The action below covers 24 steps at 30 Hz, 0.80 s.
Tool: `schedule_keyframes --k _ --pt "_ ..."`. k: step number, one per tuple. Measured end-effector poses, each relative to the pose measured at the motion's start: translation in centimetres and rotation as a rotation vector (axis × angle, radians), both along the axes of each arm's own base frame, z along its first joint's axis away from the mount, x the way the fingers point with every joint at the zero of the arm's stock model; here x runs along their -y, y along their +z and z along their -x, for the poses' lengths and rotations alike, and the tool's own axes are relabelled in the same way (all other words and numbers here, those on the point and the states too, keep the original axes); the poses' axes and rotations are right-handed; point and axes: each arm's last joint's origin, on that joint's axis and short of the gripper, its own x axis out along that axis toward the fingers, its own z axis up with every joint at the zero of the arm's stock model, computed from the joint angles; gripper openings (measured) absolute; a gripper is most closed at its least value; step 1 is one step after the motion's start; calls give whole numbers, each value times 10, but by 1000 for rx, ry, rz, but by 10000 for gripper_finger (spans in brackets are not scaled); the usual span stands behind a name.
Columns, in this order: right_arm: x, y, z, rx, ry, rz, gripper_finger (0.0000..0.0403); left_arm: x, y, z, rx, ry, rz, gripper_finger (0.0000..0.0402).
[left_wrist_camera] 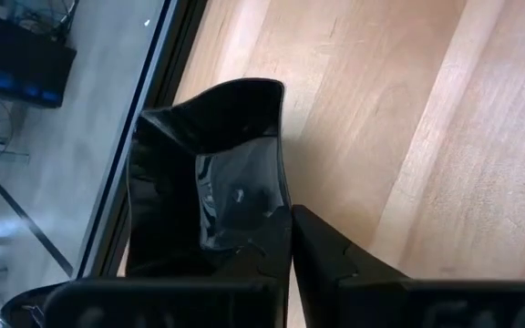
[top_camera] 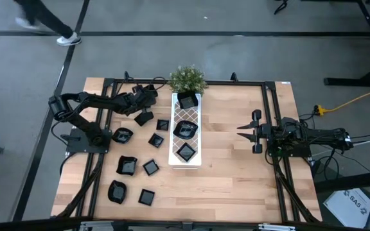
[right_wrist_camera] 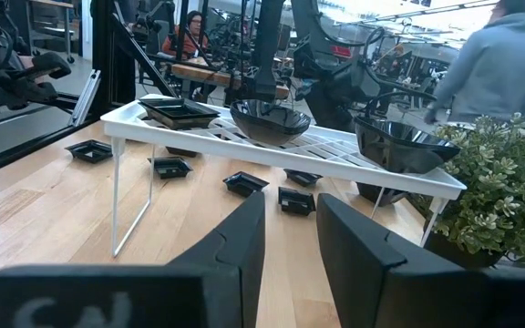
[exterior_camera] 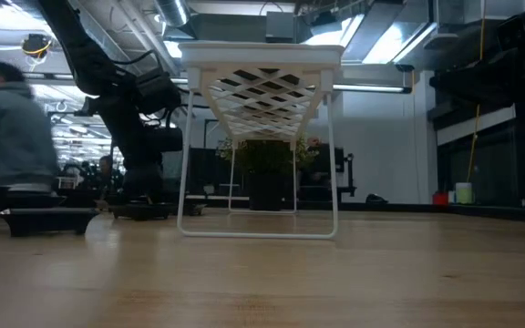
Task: Pick & Place Mini shaped plates
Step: Stack the distorted square plate on top of the distorted square plate on the shelf
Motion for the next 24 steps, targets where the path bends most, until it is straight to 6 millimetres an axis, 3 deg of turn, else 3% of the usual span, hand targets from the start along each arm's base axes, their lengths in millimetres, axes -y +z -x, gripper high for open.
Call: schedule_keyframes --k 8,24 --pt "0 0 0 0 0 0 102 0 6 0 24 1 -17 2" --pt "0 0 0 0 0 0 102 17 59 12 215 9 -120 2"
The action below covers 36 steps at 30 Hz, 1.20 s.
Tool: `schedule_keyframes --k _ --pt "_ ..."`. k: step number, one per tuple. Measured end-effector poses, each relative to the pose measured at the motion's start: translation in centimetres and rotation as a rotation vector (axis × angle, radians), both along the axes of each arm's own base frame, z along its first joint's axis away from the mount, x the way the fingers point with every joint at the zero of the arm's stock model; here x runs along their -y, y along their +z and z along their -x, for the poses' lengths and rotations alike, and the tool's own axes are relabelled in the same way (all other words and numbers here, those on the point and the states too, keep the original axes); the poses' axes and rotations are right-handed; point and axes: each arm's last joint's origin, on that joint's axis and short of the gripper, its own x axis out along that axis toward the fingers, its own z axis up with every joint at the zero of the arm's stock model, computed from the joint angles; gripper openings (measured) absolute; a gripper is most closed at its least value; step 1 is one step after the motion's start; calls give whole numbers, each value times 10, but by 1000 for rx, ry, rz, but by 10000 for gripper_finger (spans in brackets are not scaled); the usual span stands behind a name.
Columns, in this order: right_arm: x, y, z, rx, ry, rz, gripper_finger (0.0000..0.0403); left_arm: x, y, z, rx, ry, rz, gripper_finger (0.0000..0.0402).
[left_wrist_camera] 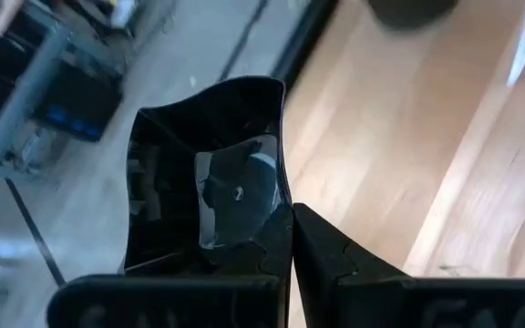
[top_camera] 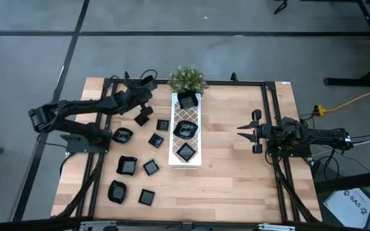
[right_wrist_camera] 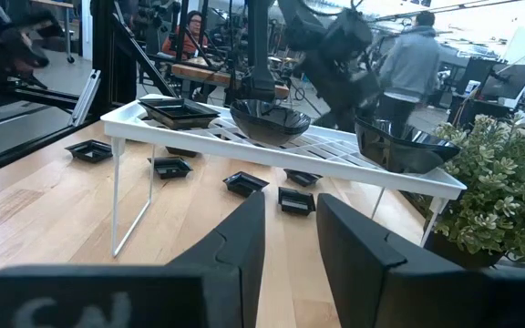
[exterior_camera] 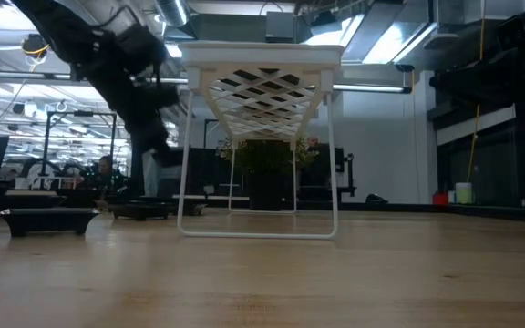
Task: Pick & Place Mini shaped plates
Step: Stack the distorted square plate on top of the distorted square plate on the shelf
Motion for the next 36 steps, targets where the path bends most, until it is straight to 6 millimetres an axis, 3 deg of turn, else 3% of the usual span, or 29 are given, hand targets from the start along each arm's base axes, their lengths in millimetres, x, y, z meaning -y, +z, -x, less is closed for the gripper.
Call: schedule_keyframes --k 8,18,28,36 --pt "0 0 0 0 0 0 102 25 29 1 107 -45 -100 2" --pt "0 0 0 0 0 0 102 51 45 -3 118 -119 -203 2" --pt "0 0 0 0 0 0 102 62 83 -26 150 -205 -253 2" --pt "0 0 0 0 0 0 102 68 98 -53 109 -285 -293 2"
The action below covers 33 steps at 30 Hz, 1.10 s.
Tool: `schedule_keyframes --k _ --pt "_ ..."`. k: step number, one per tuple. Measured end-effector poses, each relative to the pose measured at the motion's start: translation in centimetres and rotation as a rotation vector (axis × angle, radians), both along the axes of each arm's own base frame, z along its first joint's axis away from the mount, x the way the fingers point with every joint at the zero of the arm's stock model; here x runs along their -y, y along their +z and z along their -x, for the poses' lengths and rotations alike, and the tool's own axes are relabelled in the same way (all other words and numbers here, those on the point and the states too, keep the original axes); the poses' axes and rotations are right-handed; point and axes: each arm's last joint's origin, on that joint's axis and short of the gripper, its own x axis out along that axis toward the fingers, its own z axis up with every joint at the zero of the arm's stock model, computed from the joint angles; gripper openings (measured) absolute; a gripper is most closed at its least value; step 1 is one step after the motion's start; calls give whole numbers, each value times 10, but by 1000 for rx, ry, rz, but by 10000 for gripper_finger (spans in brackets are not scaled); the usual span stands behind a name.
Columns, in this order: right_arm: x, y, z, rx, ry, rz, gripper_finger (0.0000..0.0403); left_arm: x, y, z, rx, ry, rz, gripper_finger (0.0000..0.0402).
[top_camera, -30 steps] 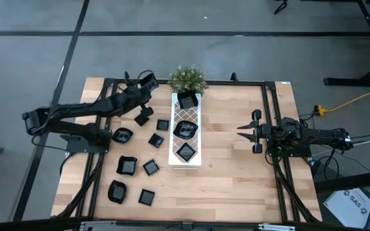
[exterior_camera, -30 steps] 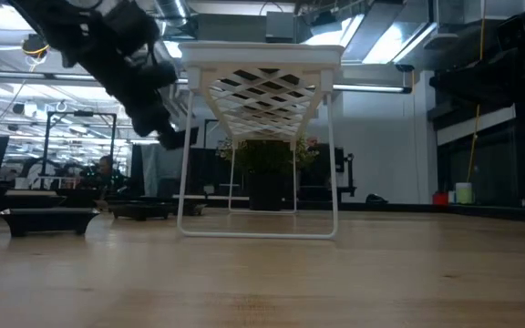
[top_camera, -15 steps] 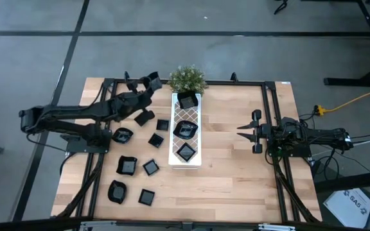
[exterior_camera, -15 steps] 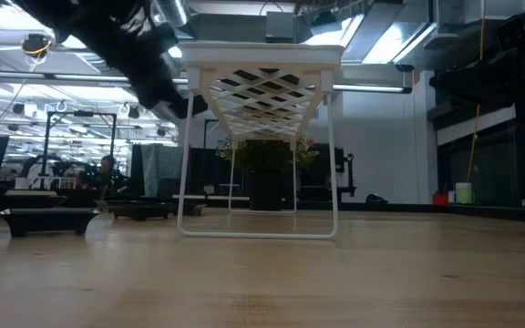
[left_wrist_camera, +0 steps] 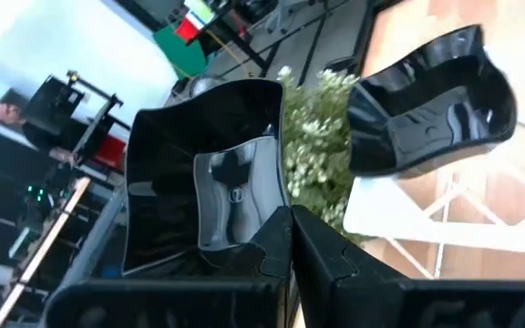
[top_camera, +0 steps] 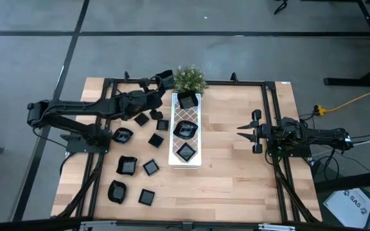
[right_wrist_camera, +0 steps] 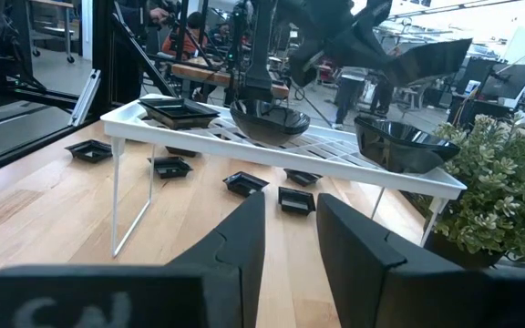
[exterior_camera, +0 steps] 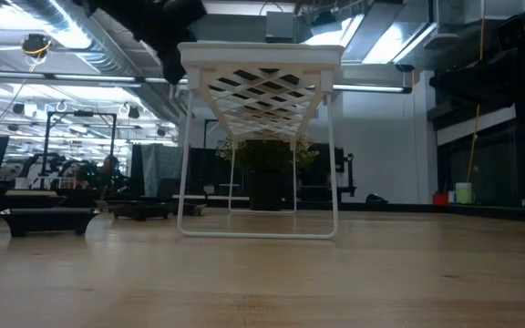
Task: Pick & Place Mini shaped plates
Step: Stack the distorted square plate on top of the distorted square plate on the shelf
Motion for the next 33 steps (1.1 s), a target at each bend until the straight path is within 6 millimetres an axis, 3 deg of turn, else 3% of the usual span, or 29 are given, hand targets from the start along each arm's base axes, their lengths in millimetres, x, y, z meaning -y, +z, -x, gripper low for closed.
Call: schedule_keyframes --k 11,19,33 --pt "0 0 0 0 0 0 102 15 -5 -38 -87 -136 -13 2" --pt "0 0 0 0 0 0 102 28 -1 -54 -91 -219 -13 2" --pt "0 0 0 0 0 0 102 27 -7 -71 22 -132 152 2"
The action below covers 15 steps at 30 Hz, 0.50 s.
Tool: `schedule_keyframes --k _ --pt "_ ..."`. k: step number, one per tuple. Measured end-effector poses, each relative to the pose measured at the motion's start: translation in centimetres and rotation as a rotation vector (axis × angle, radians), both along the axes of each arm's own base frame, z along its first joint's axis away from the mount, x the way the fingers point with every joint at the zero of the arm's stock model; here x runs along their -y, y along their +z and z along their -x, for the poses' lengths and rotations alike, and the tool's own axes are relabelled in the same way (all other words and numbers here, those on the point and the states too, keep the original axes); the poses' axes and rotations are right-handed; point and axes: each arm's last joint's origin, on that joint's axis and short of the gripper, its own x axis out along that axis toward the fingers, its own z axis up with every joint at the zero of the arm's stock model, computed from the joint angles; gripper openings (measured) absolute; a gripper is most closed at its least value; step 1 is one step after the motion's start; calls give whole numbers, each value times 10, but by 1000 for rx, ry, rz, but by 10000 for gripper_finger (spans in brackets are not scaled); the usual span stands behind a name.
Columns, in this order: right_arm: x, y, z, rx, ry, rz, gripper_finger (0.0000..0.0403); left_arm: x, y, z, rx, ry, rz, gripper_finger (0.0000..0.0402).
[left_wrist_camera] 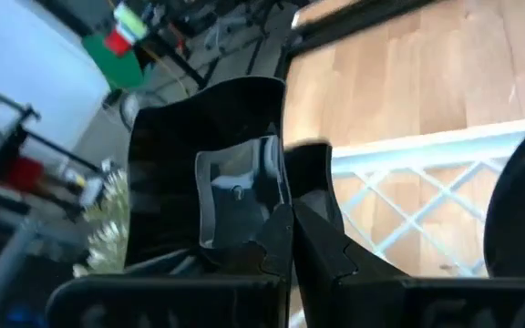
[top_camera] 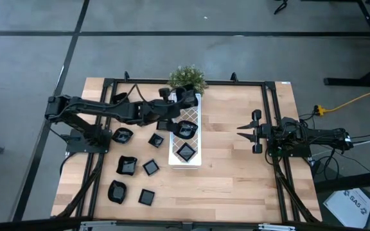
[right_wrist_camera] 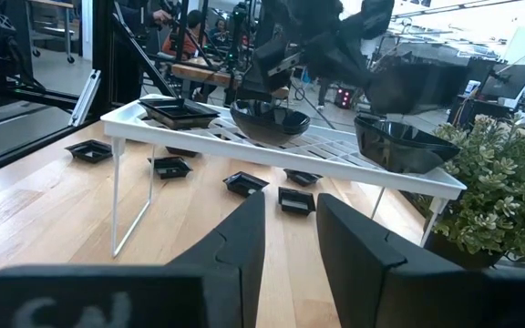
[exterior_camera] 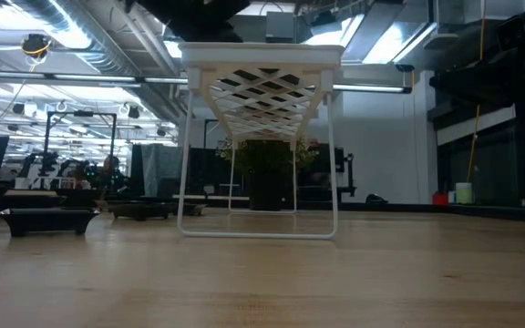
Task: Pick & Place Mini shaped plates
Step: Stack the distorted square plate on top of the distorted square plate on the shelf
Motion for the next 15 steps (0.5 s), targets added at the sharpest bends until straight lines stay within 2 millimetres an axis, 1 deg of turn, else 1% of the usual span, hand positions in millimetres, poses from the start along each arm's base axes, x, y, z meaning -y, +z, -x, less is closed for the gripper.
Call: schedule_keyframes --k 6,11,15 --pt "0 0 0 0 0 0 102 0 -2 1 7 10 40 2" --pt "0 0 0 0 0 0 102 2 -2 0 6 -59 79 2" --pt "0 0 0 0 0 0 102 1 -2 1 6 -7 51 8"
